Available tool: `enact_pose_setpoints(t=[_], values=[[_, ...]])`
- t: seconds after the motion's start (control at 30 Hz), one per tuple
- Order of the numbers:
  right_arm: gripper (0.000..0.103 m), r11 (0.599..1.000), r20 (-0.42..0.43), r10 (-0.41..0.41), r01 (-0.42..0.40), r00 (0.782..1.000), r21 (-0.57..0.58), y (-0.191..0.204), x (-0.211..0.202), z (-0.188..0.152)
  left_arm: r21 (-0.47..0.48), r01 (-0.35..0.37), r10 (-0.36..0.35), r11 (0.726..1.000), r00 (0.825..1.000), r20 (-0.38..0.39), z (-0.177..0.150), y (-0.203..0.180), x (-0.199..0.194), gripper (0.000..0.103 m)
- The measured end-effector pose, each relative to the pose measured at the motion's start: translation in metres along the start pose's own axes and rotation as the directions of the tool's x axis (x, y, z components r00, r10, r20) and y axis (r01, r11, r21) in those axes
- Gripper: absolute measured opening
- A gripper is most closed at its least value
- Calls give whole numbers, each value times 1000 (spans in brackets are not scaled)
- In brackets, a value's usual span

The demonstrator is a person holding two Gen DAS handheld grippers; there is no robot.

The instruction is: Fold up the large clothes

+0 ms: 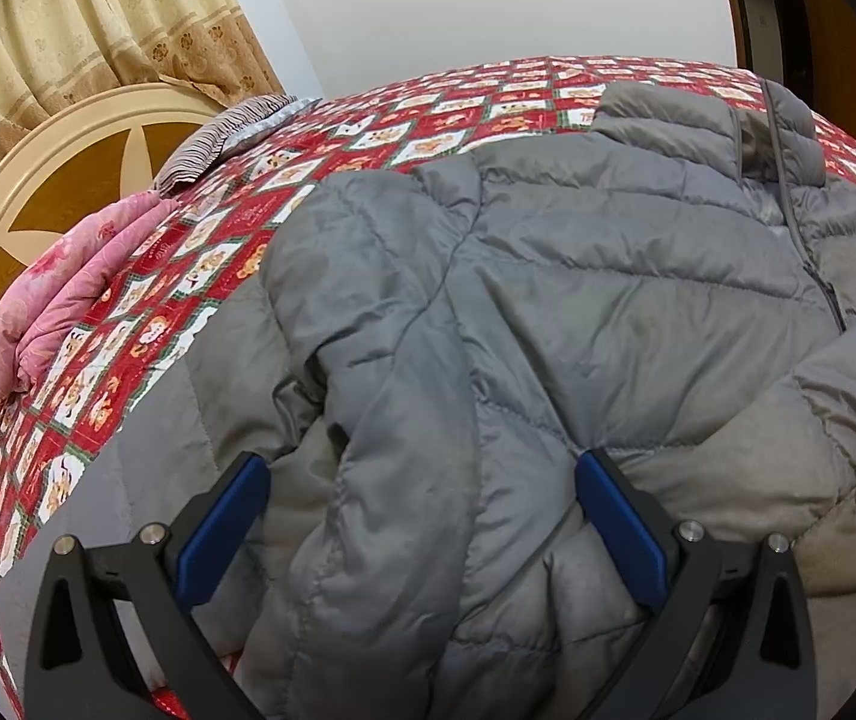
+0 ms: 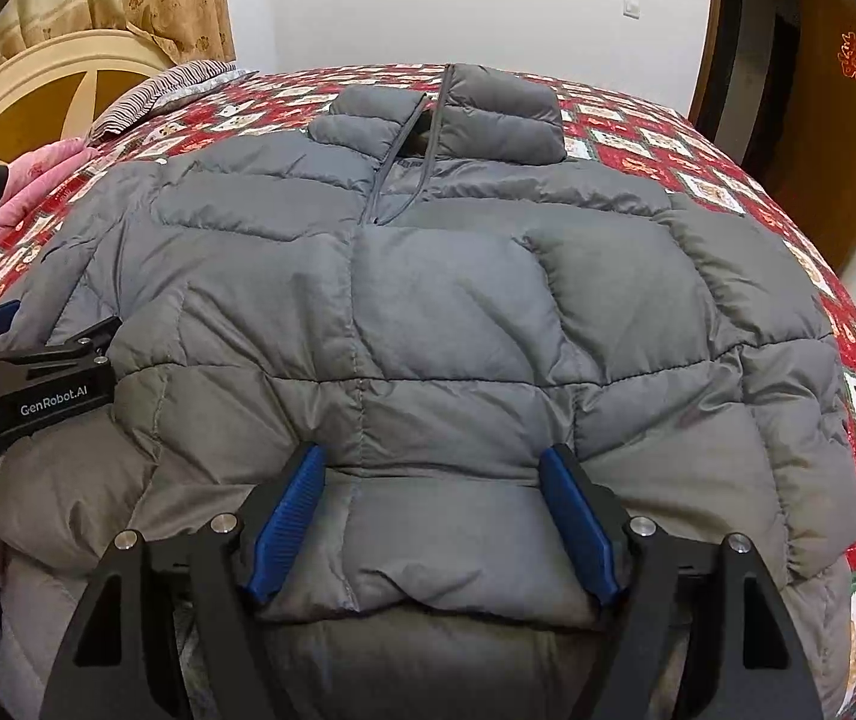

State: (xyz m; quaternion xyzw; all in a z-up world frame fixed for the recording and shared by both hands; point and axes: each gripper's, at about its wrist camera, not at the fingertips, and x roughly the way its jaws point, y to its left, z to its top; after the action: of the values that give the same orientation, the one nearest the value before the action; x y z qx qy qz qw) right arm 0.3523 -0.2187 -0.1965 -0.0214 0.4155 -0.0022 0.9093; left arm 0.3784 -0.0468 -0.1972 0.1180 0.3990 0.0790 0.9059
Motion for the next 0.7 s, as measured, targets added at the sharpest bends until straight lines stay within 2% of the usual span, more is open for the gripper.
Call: enact_pose_setpoints(t=[0.13,0.33,0.5,0.53,0.6,0.7], values=[[75,1000,0,1,-1,1000,1,0,0,0,7,-7,7,1000,1000,-6,3,2,-4,103],[76,1000,-1,-7,7,1000,-3,2,1,0,-64,5,-3,998,1000,29,9,45,-33,103],[76,1000,-21,-13,13,1000,5,0,-10,4,-95,-59,63,994,997,39,-5,113,-54,103],[76,999,8,-9,9,1000,36,0,-24,4,-98,-84,88,992,995,39,-14,134,-58,103],[76,998,62,23,-27,998,64,6,-44,4,-114,-129,134,985,990,40,-30,170,-61,103],[76,996,71,90,-91,993,15,34,-57,6,-170,-219,222,961,975,-3,-56,226,-54,103]])
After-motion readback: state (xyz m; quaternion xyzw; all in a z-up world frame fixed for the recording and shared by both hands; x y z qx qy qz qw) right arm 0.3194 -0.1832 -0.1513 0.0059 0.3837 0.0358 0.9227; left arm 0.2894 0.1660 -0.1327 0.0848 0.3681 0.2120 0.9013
